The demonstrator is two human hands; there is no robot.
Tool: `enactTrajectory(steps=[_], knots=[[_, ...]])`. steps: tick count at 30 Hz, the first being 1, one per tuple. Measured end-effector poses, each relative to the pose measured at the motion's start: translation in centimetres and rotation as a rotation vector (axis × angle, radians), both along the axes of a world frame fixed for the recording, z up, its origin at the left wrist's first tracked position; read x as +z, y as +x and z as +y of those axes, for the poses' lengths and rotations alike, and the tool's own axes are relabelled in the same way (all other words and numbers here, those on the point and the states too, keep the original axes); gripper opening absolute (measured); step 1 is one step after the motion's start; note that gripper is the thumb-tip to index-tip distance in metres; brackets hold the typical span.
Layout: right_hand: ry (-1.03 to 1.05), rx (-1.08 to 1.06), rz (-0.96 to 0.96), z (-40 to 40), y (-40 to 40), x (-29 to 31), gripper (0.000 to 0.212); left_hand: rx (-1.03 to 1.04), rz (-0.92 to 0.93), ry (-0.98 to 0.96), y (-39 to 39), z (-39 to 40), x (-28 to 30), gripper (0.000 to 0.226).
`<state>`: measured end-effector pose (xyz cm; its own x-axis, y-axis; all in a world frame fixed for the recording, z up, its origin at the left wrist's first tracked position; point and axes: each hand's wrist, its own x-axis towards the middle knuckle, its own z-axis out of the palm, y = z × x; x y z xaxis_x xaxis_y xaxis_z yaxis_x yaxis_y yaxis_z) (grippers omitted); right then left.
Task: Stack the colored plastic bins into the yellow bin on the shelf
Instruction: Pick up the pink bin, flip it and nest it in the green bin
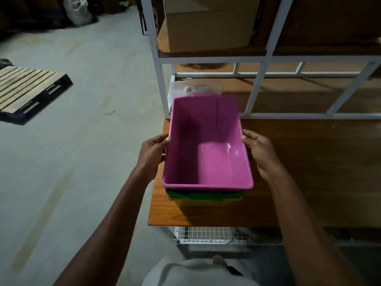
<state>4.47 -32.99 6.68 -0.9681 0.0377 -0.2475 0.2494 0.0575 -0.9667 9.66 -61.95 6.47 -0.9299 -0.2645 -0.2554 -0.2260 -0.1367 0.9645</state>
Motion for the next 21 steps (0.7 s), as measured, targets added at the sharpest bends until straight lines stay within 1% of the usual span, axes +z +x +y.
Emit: enactTrajectory(steps=[8,13,21], knots=[[0.062,0.001,-0.017,0.0,-0.6,-2.9,0.037,0.007,-0.014,-0.029,0.4,0.1,-1.8,0.022],[0.063,0.003,-0.023,0.2,-0.8,-3.1,0.039,0.009,-0.002,-0.022,0.2,0.2,-2.0,0.023],[0.055,-0.05,-0.028,-0.4,-0.1,-3.5,0.04,0.011,-0.017,-0.031,0.1,0.3,-2.6,0.022]])
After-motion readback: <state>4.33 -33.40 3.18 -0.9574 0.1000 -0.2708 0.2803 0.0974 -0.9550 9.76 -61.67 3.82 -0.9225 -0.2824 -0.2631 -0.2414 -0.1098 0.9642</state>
